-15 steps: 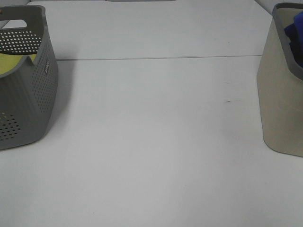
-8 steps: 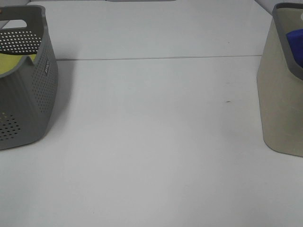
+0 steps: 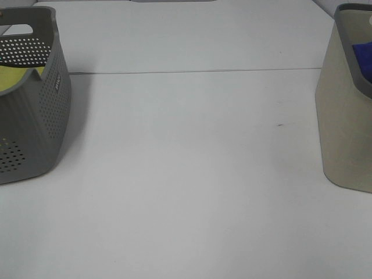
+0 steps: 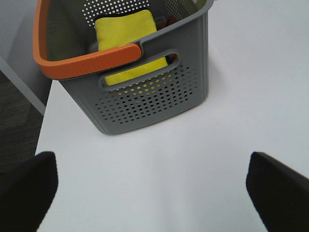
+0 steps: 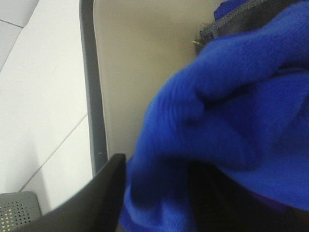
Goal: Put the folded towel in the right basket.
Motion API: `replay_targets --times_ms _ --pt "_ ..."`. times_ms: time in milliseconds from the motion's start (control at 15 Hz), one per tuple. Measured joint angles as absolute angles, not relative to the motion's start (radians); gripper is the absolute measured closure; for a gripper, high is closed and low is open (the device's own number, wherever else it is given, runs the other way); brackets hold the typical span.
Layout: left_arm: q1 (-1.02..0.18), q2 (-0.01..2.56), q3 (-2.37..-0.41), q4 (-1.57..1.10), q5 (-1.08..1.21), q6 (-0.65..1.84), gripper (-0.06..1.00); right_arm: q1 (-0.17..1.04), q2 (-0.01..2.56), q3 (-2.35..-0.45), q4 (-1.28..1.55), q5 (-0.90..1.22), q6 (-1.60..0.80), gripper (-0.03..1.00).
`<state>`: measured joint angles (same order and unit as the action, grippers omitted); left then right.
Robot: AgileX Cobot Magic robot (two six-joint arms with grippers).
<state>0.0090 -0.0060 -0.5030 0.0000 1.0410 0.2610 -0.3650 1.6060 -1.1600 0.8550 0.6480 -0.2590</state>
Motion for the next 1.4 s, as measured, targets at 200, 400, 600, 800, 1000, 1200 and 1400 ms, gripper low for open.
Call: replay_targets --times_ms 200,400,600,800,1000,1200,1400 --pt "0.009 -0.006 -0.503 0.0 1.041 0.261 -0.04 -0.365 1.606 -1.16 0.855 0.653 -0.258 0.23" --pt "0.009 -0.006 -0.503 0.0 1.041 0.261 -0.04 -0.365 1.606 -1.16 0.868 0.707 -0.257 0.16" --pt "0.009 -0.006 -0.503 0.0 1.041 0.261 -0.04 -0.365 1.591 -1.16 0.879 0.782 -0.266 0.16" --pt "0.009 -0.006 -0.503 0.0 1.041 0.261 -0.04 -0.365 1.491 -1.16 0.854 0.846 -0.391 0.16" --pt "0.009 -0.006 -0.503 0.0 1.041 0.261 -0.04 -0.365 1.262 -1.16 0.808 0.921 -0.489 0.16" --pt "0.009 -0.006 -0.503 0.0 1.041 0.261 -0.04 -0.365 1.04 -1.16 0.804 0.945 -0.559 0.16" --pt "0.009 -0.006 -0.503 0.0 1.041 0.261 -0.04 -0.243 0.845 -1.115 0.757 0.951 -0.611 0.16"
